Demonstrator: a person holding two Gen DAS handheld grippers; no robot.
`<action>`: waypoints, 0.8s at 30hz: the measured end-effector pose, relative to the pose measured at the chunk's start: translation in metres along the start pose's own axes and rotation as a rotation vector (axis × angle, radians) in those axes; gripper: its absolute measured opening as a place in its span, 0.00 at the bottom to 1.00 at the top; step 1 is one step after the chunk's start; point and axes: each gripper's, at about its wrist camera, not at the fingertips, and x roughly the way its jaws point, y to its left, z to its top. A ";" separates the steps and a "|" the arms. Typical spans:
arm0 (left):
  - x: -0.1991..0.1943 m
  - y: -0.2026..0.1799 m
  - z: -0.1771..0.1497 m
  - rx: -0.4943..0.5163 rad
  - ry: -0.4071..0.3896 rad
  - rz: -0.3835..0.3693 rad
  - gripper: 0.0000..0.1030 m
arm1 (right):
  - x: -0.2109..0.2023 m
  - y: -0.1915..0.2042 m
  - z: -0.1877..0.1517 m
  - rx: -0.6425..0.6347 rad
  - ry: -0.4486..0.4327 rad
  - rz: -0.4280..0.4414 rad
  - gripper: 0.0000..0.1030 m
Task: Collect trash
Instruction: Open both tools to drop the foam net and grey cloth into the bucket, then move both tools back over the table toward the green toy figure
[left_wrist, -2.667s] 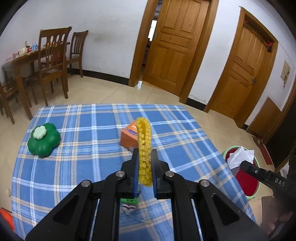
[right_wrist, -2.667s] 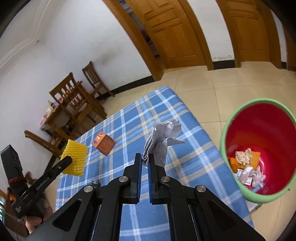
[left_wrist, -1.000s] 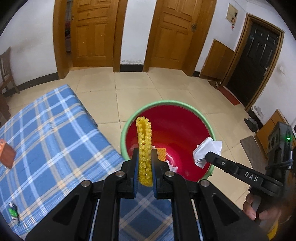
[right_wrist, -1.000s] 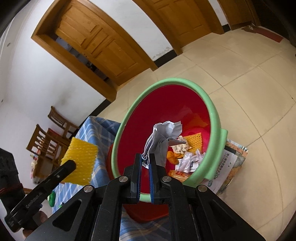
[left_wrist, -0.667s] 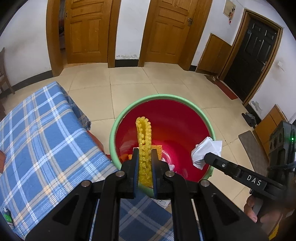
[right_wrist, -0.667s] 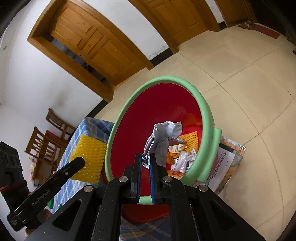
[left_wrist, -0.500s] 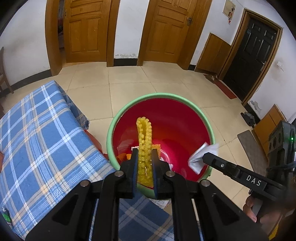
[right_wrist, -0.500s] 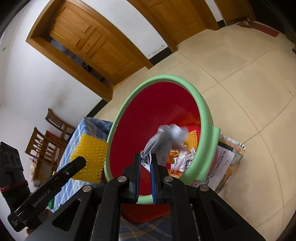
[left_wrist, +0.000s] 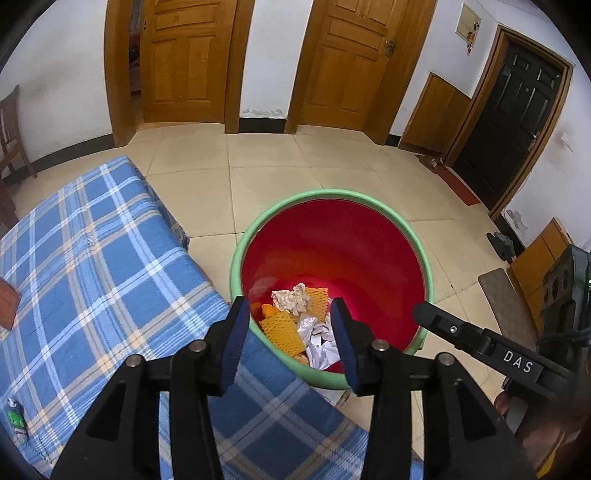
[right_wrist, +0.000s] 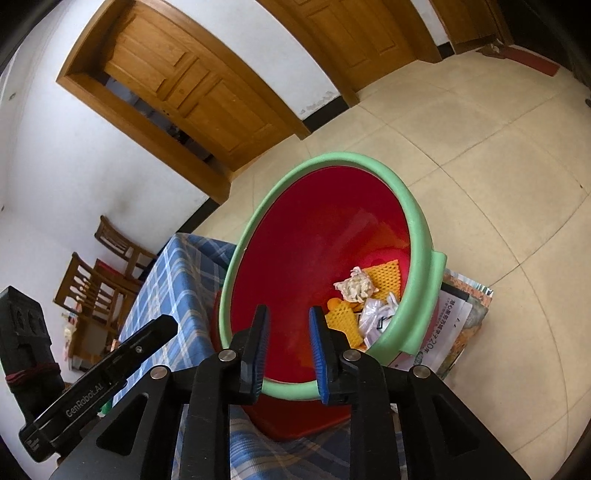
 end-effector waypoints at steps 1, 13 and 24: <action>-0.002 0.001 0.000 -0.004 -0.003 0.003 0.49 | -0.001 0.001 0.000 -0.003 -0.001 0.000 0.24; -0.038 0.034 -0.015 -0.092 -0.037 0.075 0.57 | -0.015 0.028 -0.008 -0.053 -0.018 0.007 0.29; -0.070 0.078 -0.034 -0.170 -0.069 0.165 0.60 | -0.018 0.055 -0.021 -0.110 -0.004 0.023 0.29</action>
